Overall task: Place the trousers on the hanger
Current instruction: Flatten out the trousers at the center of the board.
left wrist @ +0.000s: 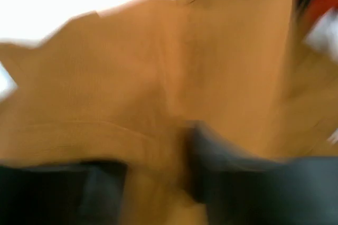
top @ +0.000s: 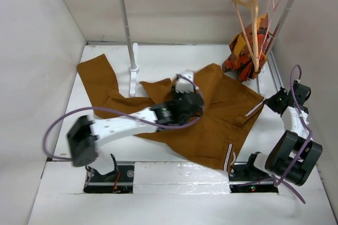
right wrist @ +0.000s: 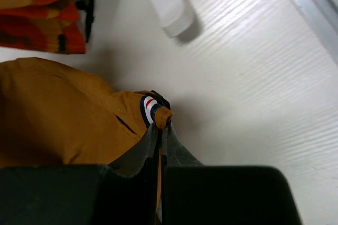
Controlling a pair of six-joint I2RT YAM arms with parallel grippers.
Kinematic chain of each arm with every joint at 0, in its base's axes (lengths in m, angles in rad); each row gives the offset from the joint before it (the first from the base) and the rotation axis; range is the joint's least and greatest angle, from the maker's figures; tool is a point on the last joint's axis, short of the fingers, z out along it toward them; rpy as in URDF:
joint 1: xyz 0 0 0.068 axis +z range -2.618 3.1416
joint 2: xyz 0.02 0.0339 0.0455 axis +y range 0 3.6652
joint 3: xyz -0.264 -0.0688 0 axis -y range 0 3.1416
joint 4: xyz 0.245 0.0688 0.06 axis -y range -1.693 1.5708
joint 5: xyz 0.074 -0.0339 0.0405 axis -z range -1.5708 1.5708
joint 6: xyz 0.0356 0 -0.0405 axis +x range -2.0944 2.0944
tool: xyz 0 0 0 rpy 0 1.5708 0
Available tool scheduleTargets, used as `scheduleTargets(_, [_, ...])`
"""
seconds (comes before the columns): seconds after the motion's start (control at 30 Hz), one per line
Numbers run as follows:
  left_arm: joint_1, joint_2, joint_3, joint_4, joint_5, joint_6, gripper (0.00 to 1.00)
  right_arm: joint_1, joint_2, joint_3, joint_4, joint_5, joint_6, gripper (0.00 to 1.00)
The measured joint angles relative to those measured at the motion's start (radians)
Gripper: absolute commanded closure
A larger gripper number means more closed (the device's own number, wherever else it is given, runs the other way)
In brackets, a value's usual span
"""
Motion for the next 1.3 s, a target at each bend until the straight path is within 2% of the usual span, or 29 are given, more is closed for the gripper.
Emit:
scheduleTargets(0.07, [-0.025,0.126,0.003,-0.063,0.044,-0.04,0.3,-0.017,0.014,0.013,-0.018,0.019,-0.01,1.0])
scheduleTargets(0.1, [-0.031,0.171,-0.003,-0.086,0.077,-0.057,0.17,-0.027,0.021,0.018,-0.023,0.027,-0.013,1.0])
scheduleTargets(0.13, [-0.035,0.197,-0.016,-0.103,0.108,-0.07,0.14,-0.039,0.028,0.021,-0.031,0.032,-0.016,1.0])
scheduleTargets(0.27, [-0.071,0.163,-0.084,-0.146,0.178,-0.124,0.14,-0.088,0.031,0.027,-0.08,0.051,-0.027,1.0])
scheduleTargets(0.4, [-0.073,-0.032,-0.182,-0.156,0.212,-0.17,0.18,-0.106,0.008,0.029,-0.109,0.08,-0.034,1.0])
scheduleTargets(0.47, [0.038,-0.176,-0.231,-0.128,0.255,-0.175,0.23,-0.106,-0.012,0.025,-0.109,0.082,-0.035,1.0])
scheduleTargets(0.5, [0.137,-0.237,-0.246,-0.1,0.293,-0.175,0.27,-0.105,-0.022,0.021,-0.108,0.082,-0.038,1.0])
scheduleTargets(0.57, [0.38,-0.297,-0.257,-0.034,0.369,-0.177,0.28,-0.105,-0.039,0.008,-0.108,0.084,-0.045,1.0])
scheduleTargets(0.63, [0.645,-0.256,-0.258,0.048,0.507,-0.181,0.3,-0.105,-0.052,-0.009,-0.106,0.092,-0.062,1.0])
scheduleTargets(0.67, [0.656,-0.252,-0.258,0.053,0.514,-0.181,0.32,-0.105,-0.058,-0.018,-0.106,0.093,-0.071,1.0])
scheduleTargets(0.7, [0.802,-0.172,-0.249,0.102,0.601,-0.177,0.32,-0.105,-0.063,-0.027,-0.106,0.094,-0.079,1.0])
scheduleTargets(0.77, [0.865,-0.008,-0.169,0.074,0.687,-0.154,0.32,-0.105,-0.071,-0.042,-0.105,0.095,-0.094,1.0])
scheduleTargets(0.87, [0.896,0.258,-0.037,0.075,0.804,-0.112,0.32,-0.105,-0.081,-0.059,-0.101,0.095,-0.113,1.0])
scheduleTargets(1.0, [0.893,0.378,-0.022,0.072,0.929,-0.088,0.33,-0.105,-0.1,-0.065,-0.1,0.082,-0.134,1.0])
scheduleTargets(1.17, [0.888,0.413,0.016,0.073,0.984,-0.089,0.43,-0.104,-0.114,-0.065,-0.1,0.061,-0.153,1.0])
scheduleTargets(1.23, [0.888,0.444,0.028,0.094,0.994,-0.099,0.59,-0.104,-0.117,-0.065,-0.099,0.051,-0.153,1.0])
scheduleTargets(1.27, [0.888,0.46,0.029,0.103,0.999,-0.109,0.72,-0.104,-0.119,-0.065,-0.099,0.045,-0.152,1.0])
scheduleTargets(1.3, [0.888,0.478,0.028,0.111,1.007,-0.119,0.93,-0.104,-0.121,-0.065,-0.098,0.04,-0.152,1.0])
